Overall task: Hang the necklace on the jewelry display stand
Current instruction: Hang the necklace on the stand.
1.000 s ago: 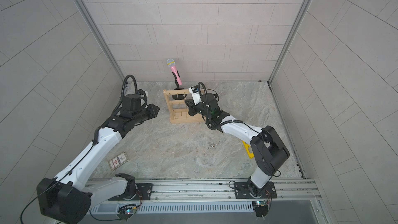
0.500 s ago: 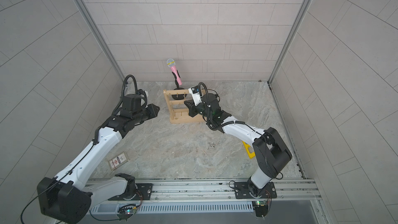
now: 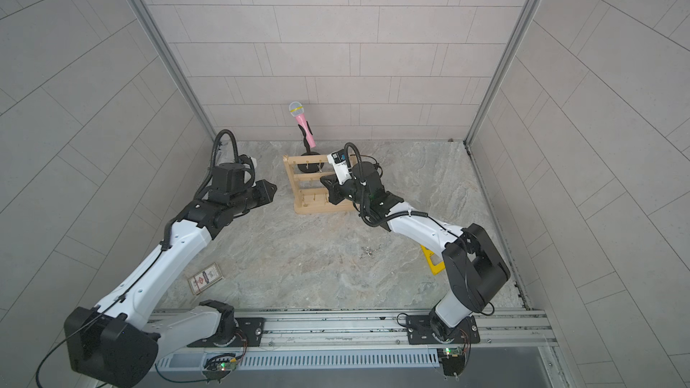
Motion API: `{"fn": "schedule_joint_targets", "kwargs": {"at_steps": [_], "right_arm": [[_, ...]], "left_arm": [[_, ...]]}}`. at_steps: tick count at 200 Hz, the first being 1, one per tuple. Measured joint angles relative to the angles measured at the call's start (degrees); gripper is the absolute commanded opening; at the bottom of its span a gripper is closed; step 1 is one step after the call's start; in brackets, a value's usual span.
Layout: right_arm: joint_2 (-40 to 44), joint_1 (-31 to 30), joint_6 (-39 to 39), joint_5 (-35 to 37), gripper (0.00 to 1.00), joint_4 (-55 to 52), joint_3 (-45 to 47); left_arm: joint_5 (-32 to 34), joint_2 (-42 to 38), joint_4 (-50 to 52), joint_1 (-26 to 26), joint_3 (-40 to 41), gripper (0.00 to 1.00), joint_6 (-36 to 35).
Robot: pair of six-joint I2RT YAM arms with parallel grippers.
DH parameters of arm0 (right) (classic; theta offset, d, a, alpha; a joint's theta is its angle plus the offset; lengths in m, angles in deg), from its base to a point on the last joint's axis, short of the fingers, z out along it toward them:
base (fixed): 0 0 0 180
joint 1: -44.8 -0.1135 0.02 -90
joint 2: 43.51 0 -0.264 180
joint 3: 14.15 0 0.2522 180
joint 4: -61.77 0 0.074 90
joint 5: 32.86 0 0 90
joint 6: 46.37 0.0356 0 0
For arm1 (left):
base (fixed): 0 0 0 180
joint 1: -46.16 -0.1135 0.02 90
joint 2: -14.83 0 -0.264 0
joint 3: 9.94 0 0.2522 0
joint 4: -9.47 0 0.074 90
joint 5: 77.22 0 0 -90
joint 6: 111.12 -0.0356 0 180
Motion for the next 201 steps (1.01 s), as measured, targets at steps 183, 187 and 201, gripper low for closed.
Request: {"fn": "schedule_joint_targets", "kwargs": {"at_steps": [183,187,201], "right_arm": [[2.54,0.11,-0.87,-1.73,0.03,-2.49,0.96],[2.69,0.11,-0.85,-2.01,0.03,-2.58,0.98],[3.19,0.11,-0.85,-2.58,0.03,-2.64,1.01]], "left_arm": [[0.0,0.02,-0.02,0.0,0.31,0.21,0.2],[0.0,0.02,-0.02,0.0,0.31,0.21,0.2],[0.0,0.02,-0.02,0.0,0.31,0.21,0.2]]}}
